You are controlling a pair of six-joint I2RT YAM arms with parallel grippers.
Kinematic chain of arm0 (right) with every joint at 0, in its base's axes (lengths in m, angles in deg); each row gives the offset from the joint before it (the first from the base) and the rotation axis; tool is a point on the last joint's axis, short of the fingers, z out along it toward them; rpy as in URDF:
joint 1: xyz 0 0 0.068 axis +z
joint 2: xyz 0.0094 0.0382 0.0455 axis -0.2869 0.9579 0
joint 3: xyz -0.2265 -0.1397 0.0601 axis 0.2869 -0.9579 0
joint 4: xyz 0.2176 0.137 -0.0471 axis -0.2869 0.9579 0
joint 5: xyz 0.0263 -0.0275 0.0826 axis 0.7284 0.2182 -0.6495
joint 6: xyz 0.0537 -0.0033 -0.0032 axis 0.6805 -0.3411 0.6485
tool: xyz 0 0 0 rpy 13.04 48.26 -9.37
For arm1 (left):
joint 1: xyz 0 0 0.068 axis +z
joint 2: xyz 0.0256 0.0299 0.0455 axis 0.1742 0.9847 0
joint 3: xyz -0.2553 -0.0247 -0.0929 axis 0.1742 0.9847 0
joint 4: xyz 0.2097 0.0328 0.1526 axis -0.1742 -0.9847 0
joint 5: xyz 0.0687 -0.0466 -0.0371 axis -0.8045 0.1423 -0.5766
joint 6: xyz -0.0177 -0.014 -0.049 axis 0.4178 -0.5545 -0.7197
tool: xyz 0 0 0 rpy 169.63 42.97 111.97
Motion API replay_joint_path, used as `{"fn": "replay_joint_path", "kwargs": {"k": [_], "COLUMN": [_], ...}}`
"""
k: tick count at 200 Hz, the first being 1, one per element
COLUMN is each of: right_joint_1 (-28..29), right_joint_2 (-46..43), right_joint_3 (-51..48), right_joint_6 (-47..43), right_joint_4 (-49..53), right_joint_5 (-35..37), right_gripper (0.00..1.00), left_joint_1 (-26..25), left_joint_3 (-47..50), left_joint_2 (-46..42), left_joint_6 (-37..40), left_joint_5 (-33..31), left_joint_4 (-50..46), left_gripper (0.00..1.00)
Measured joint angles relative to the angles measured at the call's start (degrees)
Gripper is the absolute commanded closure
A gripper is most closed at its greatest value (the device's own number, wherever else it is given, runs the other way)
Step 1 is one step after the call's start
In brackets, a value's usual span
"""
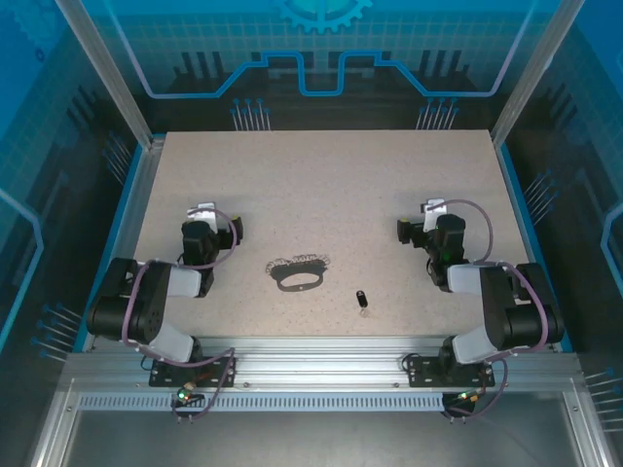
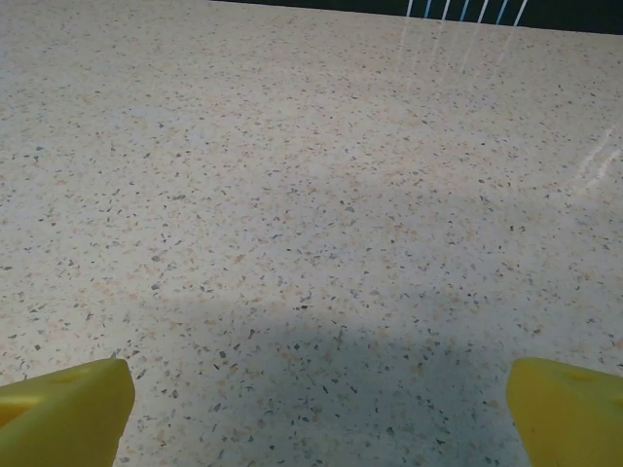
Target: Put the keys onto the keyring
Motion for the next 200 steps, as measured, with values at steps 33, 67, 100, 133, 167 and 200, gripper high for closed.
{"fn": "replay_joint_path", "kwargs": {"k": [33, 67, 100, 133, 167, 200], "right_joint_1": [0.00, 0.00, -0.02, -0.02, -0.04, -0.07], "right_joint_2": [0.11, 0.09, 0.11, 0.11, 0.11, -0.11], "right_joint_3": [0.00, 0.00, 0.00, 0.35, 0.35, 0.68], "right_joint_6": [-0.22, -0.46, -0.61, -0.59, -0.59, -0.55], "right_joint_4": [-0.17, -0.17, -0.17, -0.20, -0.17, 0.81], "right_joint_5": [-0.94, -0.94, -1.14, -1.77, -2.43, -2.16], "right_gripper": [0.00, 0.00, 0.00, 0.00, 0.00, 0.00], "left_joint_1": [0.13, 0.87, 1.03, 1.40, 1.57, 1.62], "left_joint_3": [-0.09, -0.26, -0.28, -0.33, -0.66, -0.92], "left_joint_2": [0.13, 0.13, 0.13, 0.13, 0.13, 0.13], "left_joint_6": [0.20, 0.17, 0.17, 0.17, 0.17, 0.17], "left_joint_5": [0.57, 1.62, 2.25, 3.13, 4.07, 4.66], "left_joint_4": [0.33, 0.52, 0.72, 0.70, 0.61, 0.94], "left_gripper": [0.01, 0.01, 0.01, 0.01, 0.01, 0.01]}}
